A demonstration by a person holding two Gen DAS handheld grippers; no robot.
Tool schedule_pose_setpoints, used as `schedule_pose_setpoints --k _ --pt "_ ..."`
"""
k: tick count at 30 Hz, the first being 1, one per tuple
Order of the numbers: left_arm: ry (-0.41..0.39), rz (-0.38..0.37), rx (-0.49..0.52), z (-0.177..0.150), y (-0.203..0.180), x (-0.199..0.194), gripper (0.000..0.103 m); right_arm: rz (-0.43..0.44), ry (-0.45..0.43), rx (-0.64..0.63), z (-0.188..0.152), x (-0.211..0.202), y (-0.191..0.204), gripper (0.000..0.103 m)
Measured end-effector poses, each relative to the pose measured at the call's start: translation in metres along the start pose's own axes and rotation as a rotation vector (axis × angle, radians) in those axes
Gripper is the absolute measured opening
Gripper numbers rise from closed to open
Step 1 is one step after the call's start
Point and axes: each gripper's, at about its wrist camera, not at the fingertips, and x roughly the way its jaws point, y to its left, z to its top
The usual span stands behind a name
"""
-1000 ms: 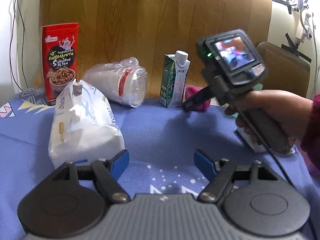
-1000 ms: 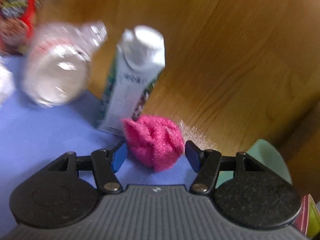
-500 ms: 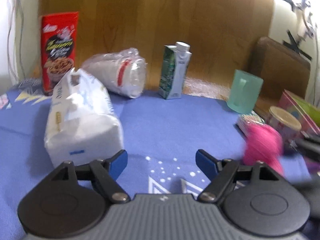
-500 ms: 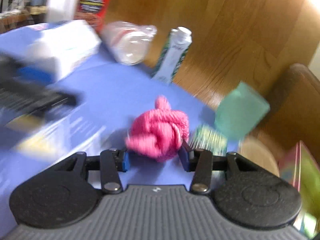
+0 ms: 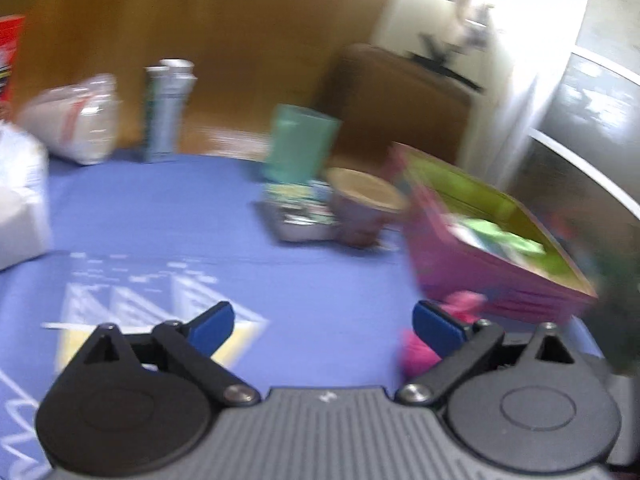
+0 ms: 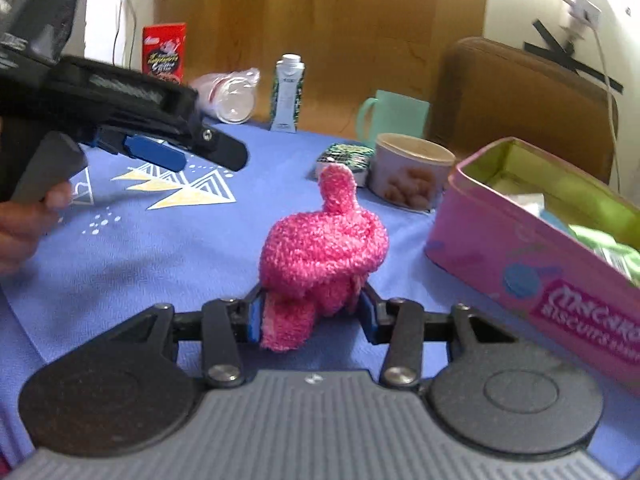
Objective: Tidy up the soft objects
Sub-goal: 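Carry the pink fluffy ball into the pink tin and open the right gripper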
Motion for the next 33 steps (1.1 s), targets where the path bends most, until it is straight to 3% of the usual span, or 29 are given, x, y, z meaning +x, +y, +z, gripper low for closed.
schedule_pose_setpoints --k 2,4,6,8,10,17,19,21,22,23,24,27,30,33 --pt "0.035 -0.039 0.049 -0.004 -0.022 0.006 0.102 0.006 -0.007 0.019 -0.002 -0.001 -0.002 0.050" --pt "0.086 -0.049 0.097 -0.010 -0.041 0.019 0.093 0.009 -0.017 0.039 -0.007 -0.004 -0.004 0.050" --pt "0.150 -0.106 0.113 -0.014 -0.053 0.036 0.063 0.022 -0.024 0.066 -0.008 -0.006 -0.009 0.046" --pt "0.178 -0.173 0.112 -0.010 -0.065 0.043 0.049 0.023 -0.023 0.098 -0.012 -0.012 -0.016 0.044" --pt "0.155 -0.187 0.166 -0.001 -0.083 0.042 0.049 0.010 -0.046 0.145 -0.015 -0.019 -0.026 0.043" --pt "0.048 -0.248 0.318 0.048 -0.162 0.053 0.051 -0.115 -0.247 0.249 0.006 -0.061 -0.080 0.043" --pt "0.017 -0.219 0.350 0.060 -0.179 0.067 0.061 -0.169 -0.277 0.280 0.015 -0.063 -0.100 0.044" --pt "-0.022 -0.153 0.355 0.072 -0.190 0.084 0.082 -0.225 -0.292 0.325 0.028 -0.056 -0.123 0.049" --pt "-0.028 -0.104 0.348 0.078 -0.193 0.096 0.084 -0.264 -0.285 0.343 0.035 -0.048 -0.134 0.054" --pt "-0.021 -0.046 0.329 0.084 -0.193 0.107 0.084 -0.299 -0.259 0.353 0.041 -0.037 -0.146 0.072" --pt "-0.008 -0.006 0.303 0.088 -0.191 0.114 0.083 -0.335 -0.218 0.355 0.046 -0.022 -0.158 0.078" --pt "-0.011 -0.019 0.252 0.086 -0.180 0.111 0.085 -0.448 -0.167 0.400 0.041 -0.005 -0.179 0.078" --pt "-0.053 0.043 0.305 0.073 -0.179 0.100 0.085 -0.423 -0.205 0.453 0.022 -0.016 -0.183 0.078" --pt "-0.046 0.067 0.320 0.063 -0.177 0.092 0.085 -0.441 -0.247 0.467 0.009 -0.034 -0.172 0.078"
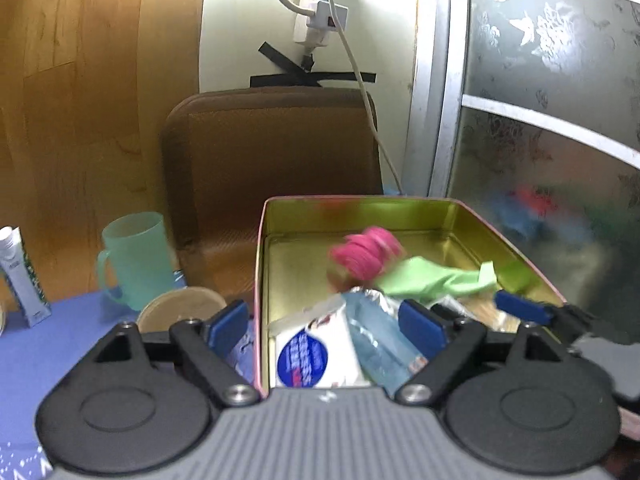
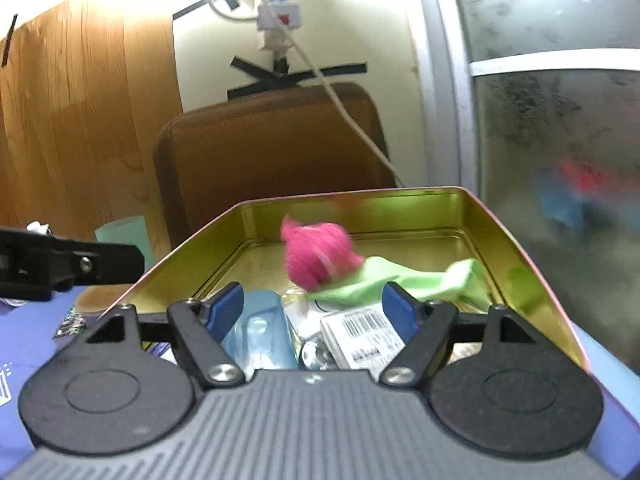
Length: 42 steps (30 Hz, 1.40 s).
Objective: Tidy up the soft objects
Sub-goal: 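Carry the pink fluffy ball into the pink tin and open the right gripper, then lift the right gripper away from the pink tin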
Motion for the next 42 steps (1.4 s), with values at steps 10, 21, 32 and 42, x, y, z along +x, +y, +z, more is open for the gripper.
schedule_pose_setpoints --k 10,21,32,42 --pt "0.049 0.101 0.063 -0.026 0.002 -0.029 0.085 0.003 -0.074 0.037 -0.011 -0.044 0.009 0.078" --pt "0.108 0.164 0.037 -0.053 0.025 -0.047 0.085 0.034 -0.042 0.042 -0.020 -0.056 0.025 0.078" --pt "0.130 0.190 0.007 -0.068 0.044 -0.054 0.091 0.084 -0.017 0.011 -0.024 -0.059 0.048 0.078" --pt "0.142 0.225 -0.024 -0.080 0.066 -0.054 0.091 0.108 0.018 -0.022 -0.031 -0.056 0.067 0.078"
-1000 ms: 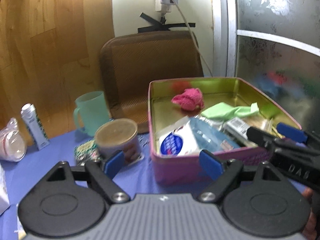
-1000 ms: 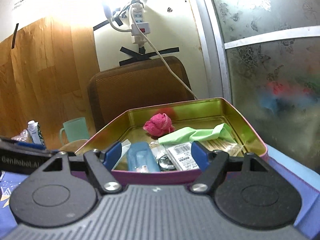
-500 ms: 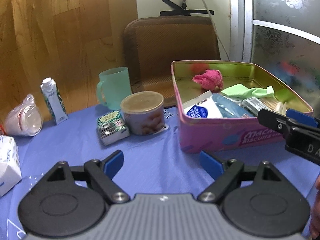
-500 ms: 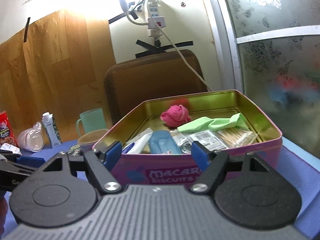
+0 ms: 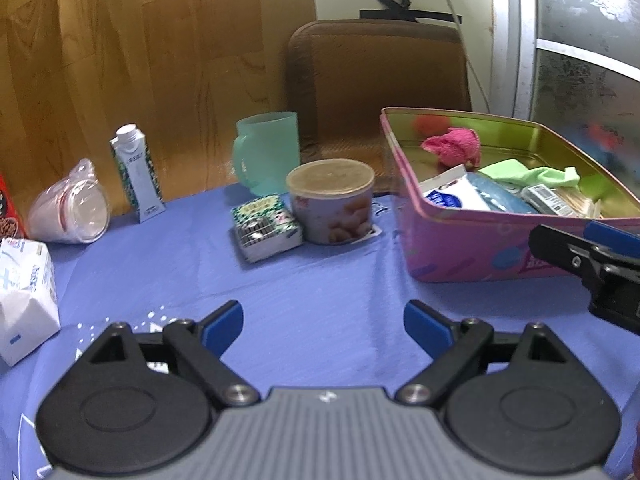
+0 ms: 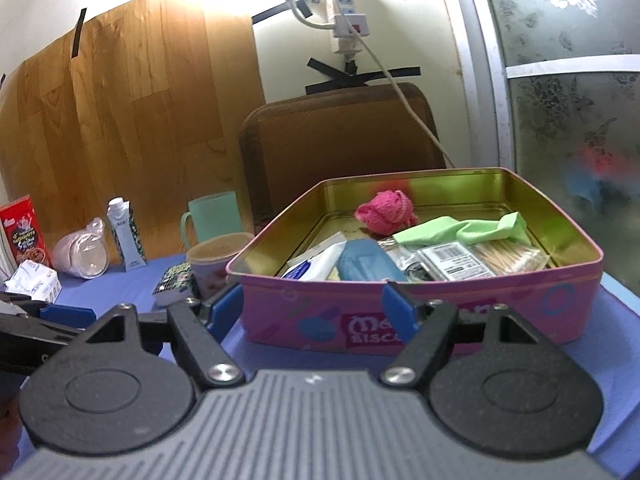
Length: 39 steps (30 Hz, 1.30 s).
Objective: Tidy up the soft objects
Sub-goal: 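Lift the right gripper away from the pink tin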
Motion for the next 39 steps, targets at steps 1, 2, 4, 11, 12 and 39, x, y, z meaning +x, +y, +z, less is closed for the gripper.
schedule_pose_setpoints --k 1,2,4,11,12,39 --pt "0.002 0.003 -0.004 -0.001 0.002 0.001 0.091 0.003 0.004 -0.004 -0.001 0.001 0.002 0.078" --pt "0.004 0.006 -0.007 -0.002 0.005 0.002 0.091 0.007 0.008 -0.008 -0.001 0.001 0.004 0.078" --pt "0.007 0.015 -0.015 -0.005 0.010 0.003 0.091 0.013 0.016 -0.016 -0.003 0.003 0.008 0.078" --pt "0.016 0.045 -0.047 -0.011 0.032 0.008 0.091 0.032 0.041 -0.046 -0.006 0.007 0.023 0.078" --pt "0.017 0.050 -0.055 -0.012 0.036 0.009 0.091 0.036 0.045 -0.050 -0.007 0.008 0.025 0.078" --pt "0.047 0.248 -0.164 -0.036 0.131 0.031 0.096 0.191 0.119 -0.238 -0.011 0.047 0.111 0.078"
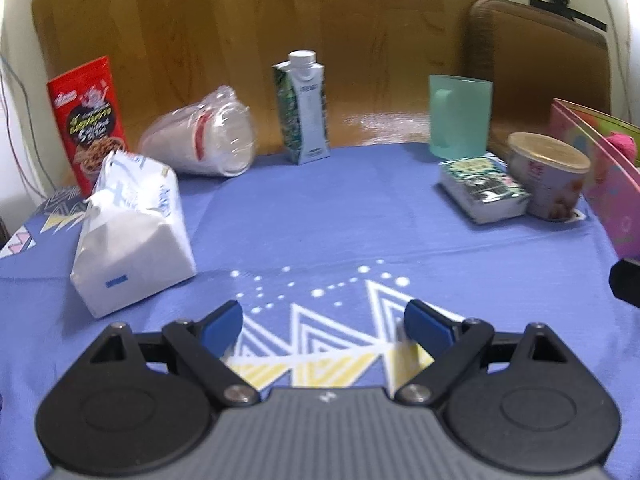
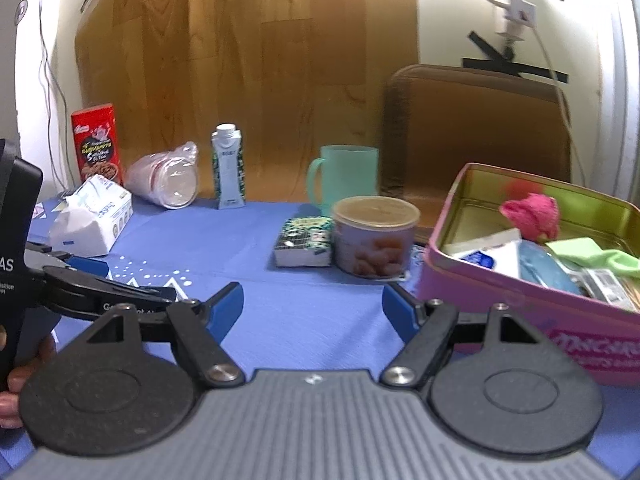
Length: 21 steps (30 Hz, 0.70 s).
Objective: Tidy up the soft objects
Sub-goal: 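Lift the right gripper away from the pink tin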
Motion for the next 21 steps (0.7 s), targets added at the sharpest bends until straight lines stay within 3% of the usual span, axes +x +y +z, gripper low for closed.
schedule_pose_setpoints --k 21 --pt "0.010 -0.046 -0.077 0.001 0.017 0.008 0.098 0.039 0.087 -0.026 0.007 0.048 0.014 0.078"
